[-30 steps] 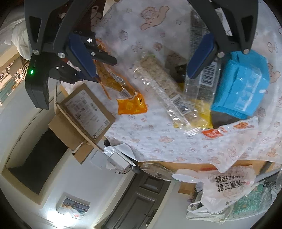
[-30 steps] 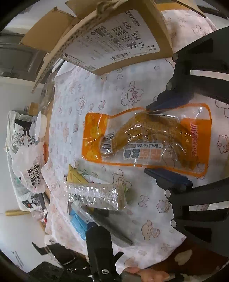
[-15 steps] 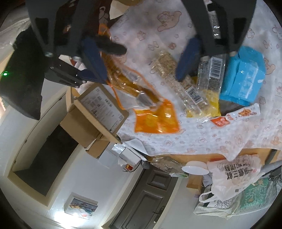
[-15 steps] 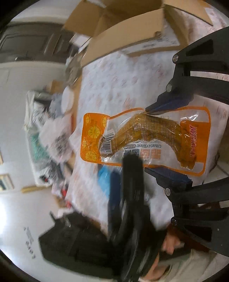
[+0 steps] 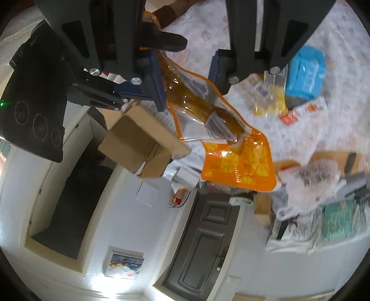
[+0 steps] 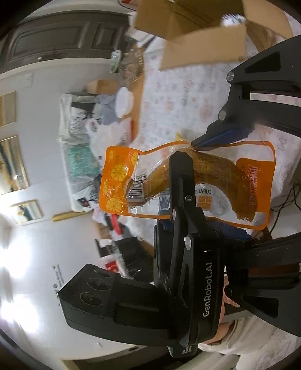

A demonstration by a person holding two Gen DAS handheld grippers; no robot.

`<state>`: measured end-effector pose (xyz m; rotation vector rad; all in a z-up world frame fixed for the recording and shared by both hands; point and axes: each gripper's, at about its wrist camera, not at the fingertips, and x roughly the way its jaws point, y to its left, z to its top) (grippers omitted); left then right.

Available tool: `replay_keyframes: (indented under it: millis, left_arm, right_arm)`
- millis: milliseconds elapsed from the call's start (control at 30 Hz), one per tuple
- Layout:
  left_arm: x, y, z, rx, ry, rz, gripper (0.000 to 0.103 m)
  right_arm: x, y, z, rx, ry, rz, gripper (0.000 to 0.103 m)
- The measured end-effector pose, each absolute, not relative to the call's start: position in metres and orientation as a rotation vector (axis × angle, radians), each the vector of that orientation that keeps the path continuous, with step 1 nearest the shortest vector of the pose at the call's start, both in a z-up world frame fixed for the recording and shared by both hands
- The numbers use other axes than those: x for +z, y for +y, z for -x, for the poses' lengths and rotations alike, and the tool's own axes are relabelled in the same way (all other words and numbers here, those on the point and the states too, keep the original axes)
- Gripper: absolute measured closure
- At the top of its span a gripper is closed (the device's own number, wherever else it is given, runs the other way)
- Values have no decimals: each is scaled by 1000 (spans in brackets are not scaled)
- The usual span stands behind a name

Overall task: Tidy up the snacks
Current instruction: 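Lift the orange pouch into the cardboard box and release it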

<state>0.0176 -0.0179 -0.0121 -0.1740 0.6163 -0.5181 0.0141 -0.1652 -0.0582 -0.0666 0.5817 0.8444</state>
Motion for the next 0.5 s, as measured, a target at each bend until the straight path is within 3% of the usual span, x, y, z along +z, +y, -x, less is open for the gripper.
replay_keyframes:
  millis: [300,500]
  left_arm:
    - [44,-103,-40,-536,558,45,72]
    - [53,-178,-76,-567,587,-39,72]
  right_arm:
    - [-15,-244,-28,826,466,40,48]
    - [-11,-309,-57,776,457,12,47]
